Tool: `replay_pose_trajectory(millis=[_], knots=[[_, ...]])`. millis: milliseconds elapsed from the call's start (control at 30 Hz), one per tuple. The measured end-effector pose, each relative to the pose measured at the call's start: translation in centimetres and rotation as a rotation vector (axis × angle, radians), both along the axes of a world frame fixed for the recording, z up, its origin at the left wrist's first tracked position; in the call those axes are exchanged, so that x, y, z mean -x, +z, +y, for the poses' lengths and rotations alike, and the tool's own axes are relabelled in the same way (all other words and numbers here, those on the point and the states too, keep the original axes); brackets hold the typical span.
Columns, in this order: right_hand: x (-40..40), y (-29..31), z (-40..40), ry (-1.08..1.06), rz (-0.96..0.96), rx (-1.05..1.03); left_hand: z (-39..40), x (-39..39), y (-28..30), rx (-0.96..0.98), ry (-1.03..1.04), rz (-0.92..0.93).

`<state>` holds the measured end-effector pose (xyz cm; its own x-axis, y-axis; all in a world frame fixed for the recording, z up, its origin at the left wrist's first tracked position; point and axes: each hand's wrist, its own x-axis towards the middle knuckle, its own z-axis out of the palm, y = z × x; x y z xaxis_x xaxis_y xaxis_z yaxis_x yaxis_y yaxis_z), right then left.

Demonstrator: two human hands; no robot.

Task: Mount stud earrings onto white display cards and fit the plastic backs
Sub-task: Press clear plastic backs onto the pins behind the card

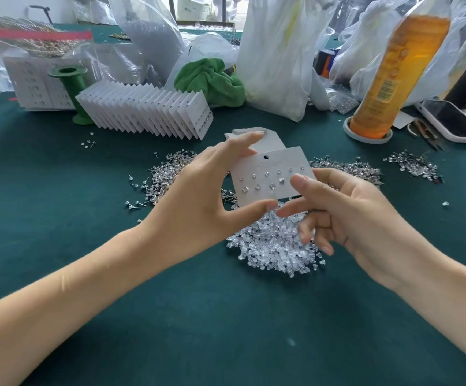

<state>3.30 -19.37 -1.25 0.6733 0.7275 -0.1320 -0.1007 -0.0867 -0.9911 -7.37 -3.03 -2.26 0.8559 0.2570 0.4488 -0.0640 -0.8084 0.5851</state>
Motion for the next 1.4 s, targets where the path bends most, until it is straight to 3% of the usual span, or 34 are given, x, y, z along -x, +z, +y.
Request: replay_pose_trajectory(millis=[633,1000,1233,1400], knots=[[0.2,-0.2,0.1,0.061,-0.013,0.003,-0.7,0.3,-0.2,-0.063,-0.062,-0.012],[0.2,-0.6,0.2,0.017,-0.001,-0.130,-0.9,0.3,0.0,-0.105,-0.082,-0.068],[-0.5,-0.6,-0.1,-0.110,-0.050,-0.182,2.0,-0.3,1.1,0.103,0.048,0.097],[-0.9,-0.8,-0.4,-0.146,-0.131,-0.194,4.3,-0.4,0.8,-0.021,-0.043,0.231]])
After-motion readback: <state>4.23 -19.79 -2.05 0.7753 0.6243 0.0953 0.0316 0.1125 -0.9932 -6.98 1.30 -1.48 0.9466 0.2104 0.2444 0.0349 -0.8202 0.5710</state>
